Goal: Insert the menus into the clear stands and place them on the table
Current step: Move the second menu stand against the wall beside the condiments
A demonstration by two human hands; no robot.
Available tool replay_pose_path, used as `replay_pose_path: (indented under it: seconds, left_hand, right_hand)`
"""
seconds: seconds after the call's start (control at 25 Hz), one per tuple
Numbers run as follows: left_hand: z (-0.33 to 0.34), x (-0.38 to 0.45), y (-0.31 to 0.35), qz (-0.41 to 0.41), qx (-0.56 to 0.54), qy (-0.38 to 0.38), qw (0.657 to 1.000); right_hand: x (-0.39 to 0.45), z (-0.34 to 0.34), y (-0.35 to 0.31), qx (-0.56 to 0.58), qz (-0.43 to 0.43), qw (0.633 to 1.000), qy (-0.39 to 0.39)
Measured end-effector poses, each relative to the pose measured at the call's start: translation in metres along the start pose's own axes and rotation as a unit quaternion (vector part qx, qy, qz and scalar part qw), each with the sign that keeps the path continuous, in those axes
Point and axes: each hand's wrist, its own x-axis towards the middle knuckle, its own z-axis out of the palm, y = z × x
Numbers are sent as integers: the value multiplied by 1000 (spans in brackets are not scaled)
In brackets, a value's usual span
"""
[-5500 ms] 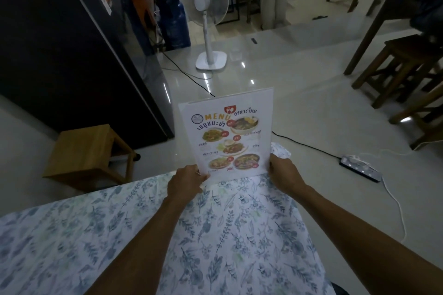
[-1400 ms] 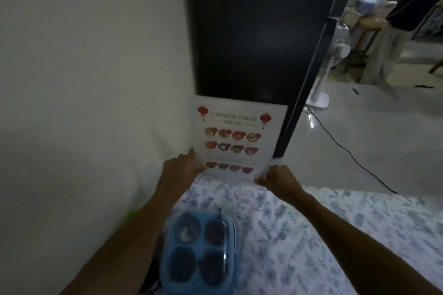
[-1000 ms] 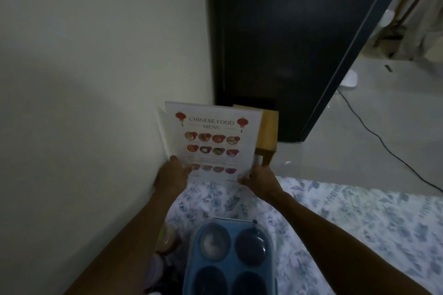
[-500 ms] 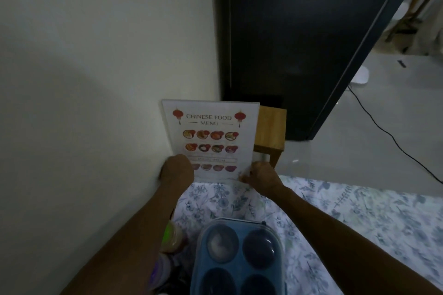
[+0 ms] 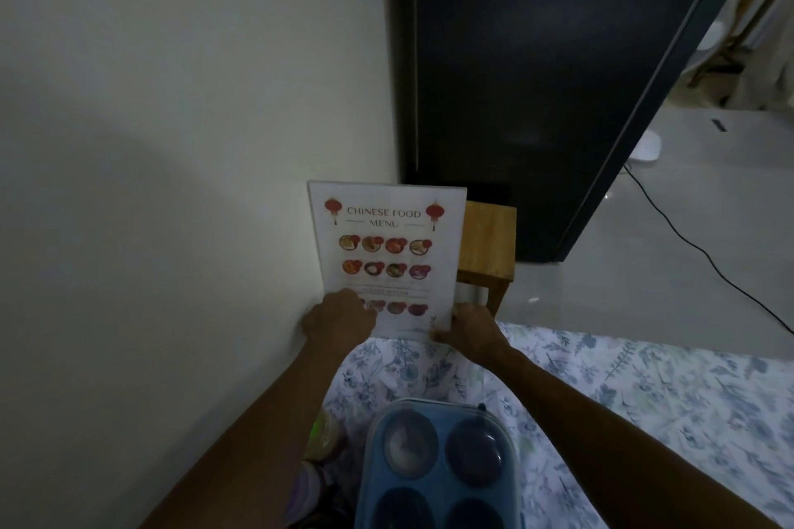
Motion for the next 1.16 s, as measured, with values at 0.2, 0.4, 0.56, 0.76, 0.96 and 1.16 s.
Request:
replay_pose_path:
  seconds: [0.2, 0.4, 0.56, 0.76, 0.96, 1.16]
  left_hand:
    - [-6, -10, 5, 8, 25, 22, 999]
    - [0, -3, -14, 8, 31, -18, 999]
    - [7, -4, -23, 21, 37, -115, 993]
    - [12, -9, -25, 35, 17, -125, 991]
    - [20, -12, -27, 32, 13, -129, 991]
    - [25, -10, -24, 47, 12, -131, 990]
  right_hand:
    - [-4, 1, -2, 13, 2, 1000, -4]
    - [-8, 4, 3, 25, -8, 999, -23]
    - [-12, 5, 9, -10, -14, 998, -63]
    - [-15, 0, 11, -21, -14, 994, -102]
    - [-12, -9, 11, -14, -15, 990, -138]
    - [-14, -7, 15, -33, -24, 991, -126]
